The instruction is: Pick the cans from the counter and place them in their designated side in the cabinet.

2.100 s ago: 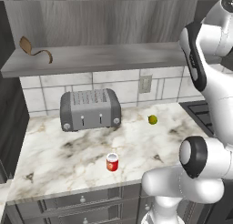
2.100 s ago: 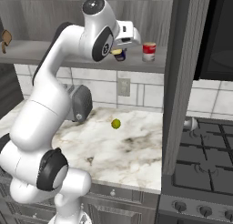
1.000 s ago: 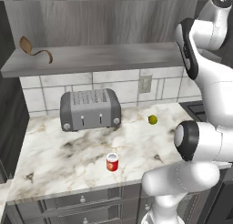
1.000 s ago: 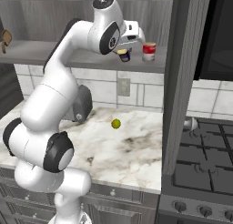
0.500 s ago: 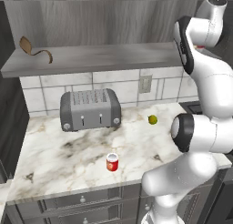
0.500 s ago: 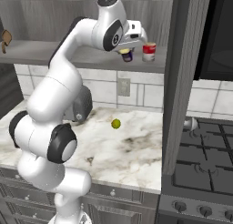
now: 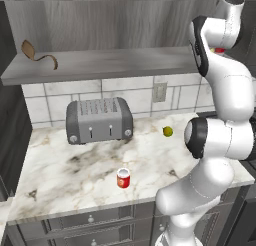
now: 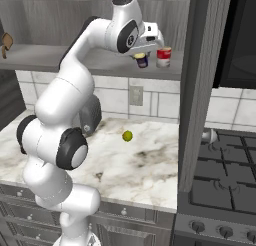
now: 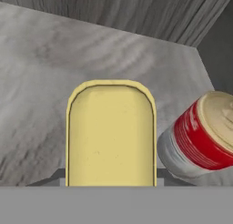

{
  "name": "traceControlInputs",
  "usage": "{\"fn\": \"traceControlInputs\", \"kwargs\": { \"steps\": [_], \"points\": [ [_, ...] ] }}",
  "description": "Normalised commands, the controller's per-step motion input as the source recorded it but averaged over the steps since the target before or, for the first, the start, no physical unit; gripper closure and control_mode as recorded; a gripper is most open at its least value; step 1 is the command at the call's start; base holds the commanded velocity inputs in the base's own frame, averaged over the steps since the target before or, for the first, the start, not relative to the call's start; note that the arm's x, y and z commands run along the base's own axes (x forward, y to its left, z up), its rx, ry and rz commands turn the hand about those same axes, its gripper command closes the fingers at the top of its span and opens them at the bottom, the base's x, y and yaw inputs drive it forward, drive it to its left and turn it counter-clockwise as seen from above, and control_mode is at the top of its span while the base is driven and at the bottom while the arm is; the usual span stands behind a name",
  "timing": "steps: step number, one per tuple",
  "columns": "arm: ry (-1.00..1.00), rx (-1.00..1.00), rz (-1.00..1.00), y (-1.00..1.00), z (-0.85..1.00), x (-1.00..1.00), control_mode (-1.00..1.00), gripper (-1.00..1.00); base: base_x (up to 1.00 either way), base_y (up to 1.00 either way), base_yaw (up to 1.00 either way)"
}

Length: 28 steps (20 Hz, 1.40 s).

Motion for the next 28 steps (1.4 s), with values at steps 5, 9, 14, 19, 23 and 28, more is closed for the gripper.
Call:
{"fn": "traceControlInputs", "kwargs": {
  "steps": [5, 9, 14, 19, 23, 28],
  "points": [
    [0.04, 0.0, 0.0, -0.03, -0.05, 0.17, -1.0, 1.0, 0.0, 0.0, 0.0],
    [0.04, 0.0, 0.0, -0.03, -0.06, 0.15, -1.0, 1.0, 0.0, 0.0, 0.0],
    [0.03, 0.0, 0.0, -0.05, -0.06, 0.11, -1.0, 1.0, 0.0, 0.0, 0.0],
    [0.02, 0.0, 0.0, -0.07, -0.07, 0.11, -1.0, 1.0, 0.0, 0.0, 0.0],
    [0.02, 0.0, 0.0, -0.07, -0.06, 0.1, -1.0, -1.0, 0.0, 0.0, 0.0],
    [0.0, 0.0, 0.0, -0.09, -0.03, 0.06, -1.0, -1.0, 0.0, 0.0, 0.0]
  ]
}}
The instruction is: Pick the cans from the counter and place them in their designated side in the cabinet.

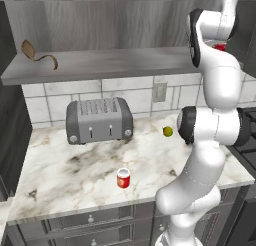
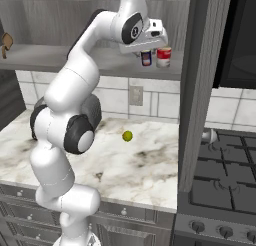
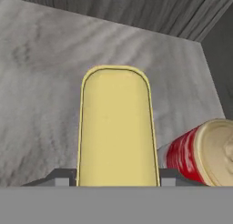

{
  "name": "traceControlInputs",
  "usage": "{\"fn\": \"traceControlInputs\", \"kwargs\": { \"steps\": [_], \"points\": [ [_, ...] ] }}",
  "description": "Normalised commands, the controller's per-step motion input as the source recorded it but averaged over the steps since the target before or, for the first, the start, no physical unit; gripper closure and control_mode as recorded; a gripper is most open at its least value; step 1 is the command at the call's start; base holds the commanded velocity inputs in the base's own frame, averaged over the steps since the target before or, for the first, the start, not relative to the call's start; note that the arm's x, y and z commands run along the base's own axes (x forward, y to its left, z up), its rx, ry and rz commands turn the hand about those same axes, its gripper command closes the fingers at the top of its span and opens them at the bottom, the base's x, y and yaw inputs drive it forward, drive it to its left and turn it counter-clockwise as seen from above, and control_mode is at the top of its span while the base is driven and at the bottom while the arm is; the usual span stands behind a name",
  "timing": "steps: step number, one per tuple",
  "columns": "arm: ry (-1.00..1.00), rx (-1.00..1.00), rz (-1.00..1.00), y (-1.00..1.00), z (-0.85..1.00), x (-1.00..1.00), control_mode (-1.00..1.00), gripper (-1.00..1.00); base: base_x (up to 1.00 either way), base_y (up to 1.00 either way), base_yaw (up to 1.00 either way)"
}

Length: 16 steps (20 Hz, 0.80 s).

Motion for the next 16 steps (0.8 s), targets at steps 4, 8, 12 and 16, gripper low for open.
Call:
{"fn": "traceControlInputs", "kwargs": {
  "steps": [4, 8, 12, 16],
  "points": [
    [0.0, 0.0, 0.0, -0.11, 0.0, 0.04, -1.0, -1.0, 0.0, 0.0, 0.0],
    [0.0, 0.0, 0.0, -0.06, 0.0, 0.05, -1.0, -1.0, 0.0, 0.0, 0.0],
    [-0.09, 0.0, 0.02, -0.05, 0.01, -0.07, -1.0, -1.0, 0.0, 0.0, 0.0],
    [-0.09, 0.0, 0.03, 0.0, 0.03, -0.12, -1.0, -1.0, 0.0, 0.0, 0.0]
  ]
}}
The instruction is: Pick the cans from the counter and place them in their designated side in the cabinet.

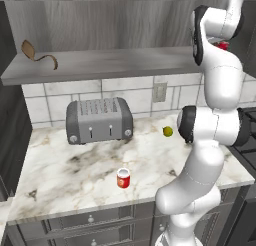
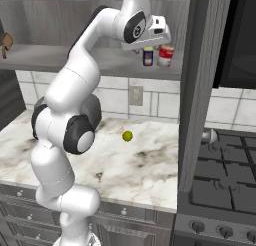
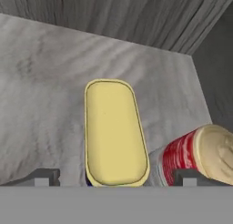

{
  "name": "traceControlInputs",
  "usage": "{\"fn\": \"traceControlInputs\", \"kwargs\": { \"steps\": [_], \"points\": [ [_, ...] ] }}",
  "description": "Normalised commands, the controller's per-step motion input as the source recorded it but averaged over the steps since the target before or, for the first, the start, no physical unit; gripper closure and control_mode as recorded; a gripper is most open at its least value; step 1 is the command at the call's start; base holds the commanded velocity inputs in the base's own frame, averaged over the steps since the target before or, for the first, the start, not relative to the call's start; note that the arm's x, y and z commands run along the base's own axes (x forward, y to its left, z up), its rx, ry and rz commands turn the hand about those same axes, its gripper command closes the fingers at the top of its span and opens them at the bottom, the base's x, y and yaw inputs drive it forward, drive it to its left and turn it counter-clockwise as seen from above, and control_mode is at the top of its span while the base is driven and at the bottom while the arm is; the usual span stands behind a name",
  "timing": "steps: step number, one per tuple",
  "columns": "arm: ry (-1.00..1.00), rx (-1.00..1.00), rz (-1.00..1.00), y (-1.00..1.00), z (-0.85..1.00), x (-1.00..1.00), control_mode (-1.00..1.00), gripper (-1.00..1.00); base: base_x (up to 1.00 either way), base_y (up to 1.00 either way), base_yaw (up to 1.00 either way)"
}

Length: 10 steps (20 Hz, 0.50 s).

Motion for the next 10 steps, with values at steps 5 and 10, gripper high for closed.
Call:
{"fn": "traceControlInputs", "kwargs": {
  "steps": [5, 10],
  "points": [
    [-0.11, 0.0, 0.04, 0.0, 0.01, -0.22, -1.0, -1.0, 0.0, 0.0, 0.0],
    [-0.12, 0.0, 0.04, 0.02, 0.0, -0.33, -1.0, -1.0, 0.0, 0.0, 0.0]
  ]
}}
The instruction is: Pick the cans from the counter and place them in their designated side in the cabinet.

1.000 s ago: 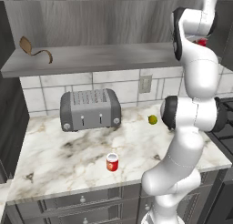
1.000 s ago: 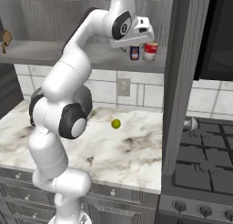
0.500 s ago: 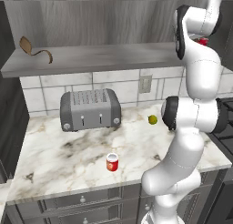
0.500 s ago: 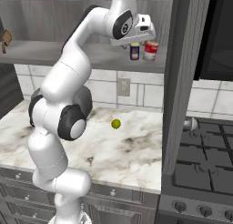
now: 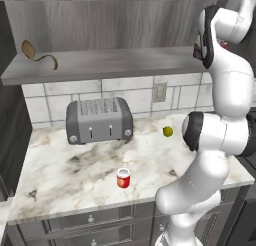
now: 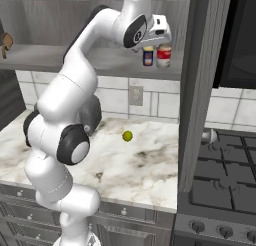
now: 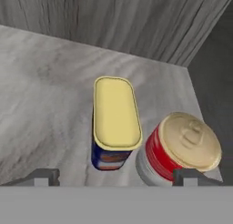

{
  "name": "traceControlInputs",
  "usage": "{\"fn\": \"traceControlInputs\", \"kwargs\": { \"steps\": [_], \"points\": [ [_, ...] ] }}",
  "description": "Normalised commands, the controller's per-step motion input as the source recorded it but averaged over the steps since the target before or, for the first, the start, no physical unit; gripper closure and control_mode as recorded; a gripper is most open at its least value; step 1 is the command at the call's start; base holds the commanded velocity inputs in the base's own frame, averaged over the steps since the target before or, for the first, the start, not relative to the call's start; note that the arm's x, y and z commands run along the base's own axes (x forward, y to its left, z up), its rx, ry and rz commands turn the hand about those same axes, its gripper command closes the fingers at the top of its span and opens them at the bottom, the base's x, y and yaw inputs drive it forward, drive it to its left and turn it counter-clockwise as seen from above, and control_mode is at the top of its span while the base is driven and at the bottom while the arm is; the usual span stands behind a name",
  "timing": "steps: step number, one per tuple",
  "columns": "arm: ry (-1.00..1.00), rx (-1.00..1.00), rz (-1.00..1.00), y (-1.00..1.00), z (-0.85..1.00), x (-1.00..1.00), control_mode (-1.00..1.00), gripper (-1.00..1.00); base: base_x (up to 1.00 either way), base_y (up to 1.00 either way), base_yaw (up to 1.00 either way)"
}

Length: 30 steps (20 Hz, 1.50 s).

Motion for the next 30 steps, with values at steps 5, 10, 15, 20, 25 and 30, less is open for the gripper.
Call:
{"fn": "traceControlInputs", "kwargs": {
  "steps": [5, 10, 15, 20, 25, 30],
  "points": [
    [-0.12, 0.0, 0.05, 0.17, 0.0, -0.42, -1.0, -1.0, 0.0, 0.0, 0.0],
    [-0.1, 0.0, 0.06, 0.3, 0.0, -0.46, -1.0, -1.0, 0.0, 0.0, 0.0],
    [-0.08, 0.0, 0.05, 0.25, -0.01, -0.54, -1.0, -1.0, 0.0, 0.0, 0.0],
    [-0.11, 0.0, 0.01, 0.09, 0.0, -0.62, -1.0, -1.0, 0.0, 0.0, 0.0],
    [-0.08, 0.0, 0.0, 0.01, -0.01, -0.56, -1.0, -1.0, 0.0, 0.0, 0.0],
    [-0.04, 0.03, 0.0, 0.01, -0.04, -0.49, -1.0, -1.0, 0.0, 0.0, 0.0]
  ]
}}
